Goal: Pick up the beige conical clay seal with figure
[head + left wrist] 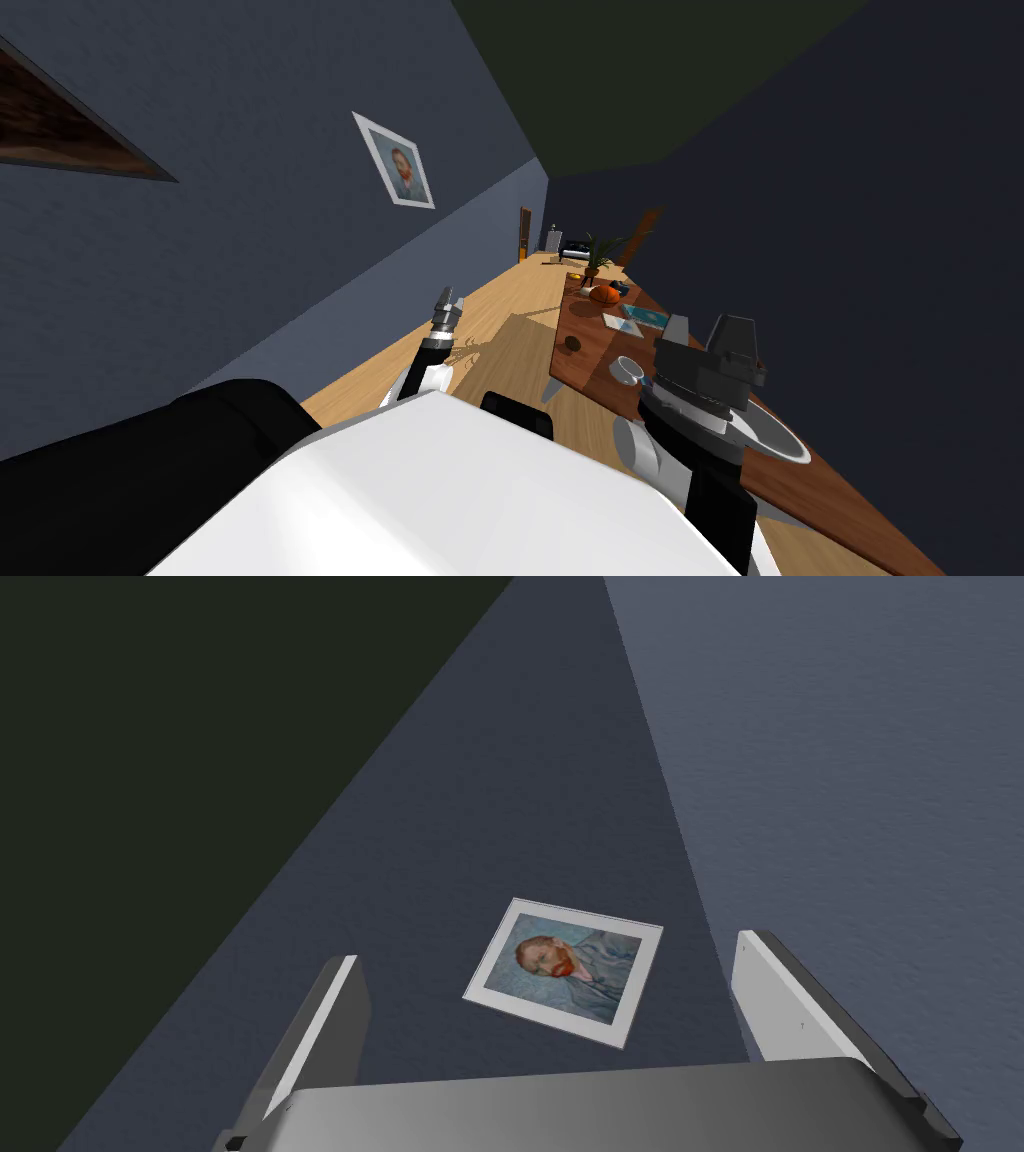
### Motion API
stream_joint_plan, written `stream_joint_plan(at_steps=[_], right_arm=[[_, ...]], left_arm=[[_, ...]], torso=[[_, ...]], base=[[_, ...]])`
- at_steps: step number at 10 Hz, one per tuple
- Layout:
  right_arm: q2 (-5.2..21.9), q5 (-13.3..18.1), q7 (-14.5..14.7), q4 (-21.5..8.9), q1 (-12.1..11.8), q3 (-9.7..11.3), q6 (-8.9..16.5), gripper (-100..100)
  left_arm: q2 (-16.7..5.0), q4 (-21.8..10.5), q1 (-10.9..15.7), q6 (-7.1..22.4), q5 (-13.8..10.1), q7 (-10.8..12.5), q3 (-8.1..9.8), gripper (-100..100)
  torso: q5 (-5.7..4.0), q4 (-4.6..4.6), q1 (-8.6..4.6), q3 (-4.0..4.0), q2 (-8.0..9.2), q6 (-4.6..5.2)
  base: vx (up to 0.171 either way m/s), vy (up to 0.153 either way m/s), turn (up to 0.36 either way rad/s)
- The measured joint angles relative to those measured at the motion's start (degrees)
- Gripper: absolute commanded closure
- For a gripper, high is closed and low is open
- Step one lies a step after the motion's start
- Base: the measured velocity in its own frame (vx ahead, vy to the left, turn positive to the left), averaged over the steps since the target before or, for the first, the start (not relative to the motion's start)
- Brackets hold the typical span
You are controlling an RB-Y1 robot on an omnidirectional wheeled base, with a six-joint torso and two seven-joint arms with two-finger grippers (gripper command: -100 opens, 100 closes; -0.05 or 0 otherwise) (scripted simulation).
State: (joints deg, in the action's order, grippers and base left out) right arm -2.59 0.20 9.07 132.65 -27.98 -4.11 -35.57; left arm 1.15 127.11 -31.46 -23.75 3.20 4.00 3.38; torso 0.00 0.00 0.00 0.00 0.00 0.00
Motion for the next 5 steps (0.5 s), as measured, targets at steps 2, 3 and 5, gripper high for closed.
stream_joint_plan(at_steps=[2, 3, 5], right_arm=[[2.92, -0.20, -0.12, -1.96, 0.58, 0.98, 0.06, -100], [4.43, -0.30, -0.29, -2.94, 0.40, 1.75, -0.22, -100], [7.82, -0.50, -0.62, -5.38, 1.09, 3.40, 0.18, -100]], left_arm=[[0.00, 0.00, 0.01, 0.00, 0.00, 0.00, 0.00, 0], [0.00, 0.00, 0.01, 0.00, 0.00, 0.00, 0.00, 0], [0.00, 0.00, 0.01, 0.00, 0.00, 0.00, 0.00, 0]], torso=[[-0.02, 0.01, -0.08, 0.04, 0.08, -0.01], [-0.03, 0.02, -0.14, 0.06, 0.11, -0.01], [-0.03, 0.03, -0.14, 0.08, 0.14, -0.01]], base=[[-0.030, -0.026, 0.107], [-0.040, -0.031, 0.099], [-0.041, -0.025, 0.121]])
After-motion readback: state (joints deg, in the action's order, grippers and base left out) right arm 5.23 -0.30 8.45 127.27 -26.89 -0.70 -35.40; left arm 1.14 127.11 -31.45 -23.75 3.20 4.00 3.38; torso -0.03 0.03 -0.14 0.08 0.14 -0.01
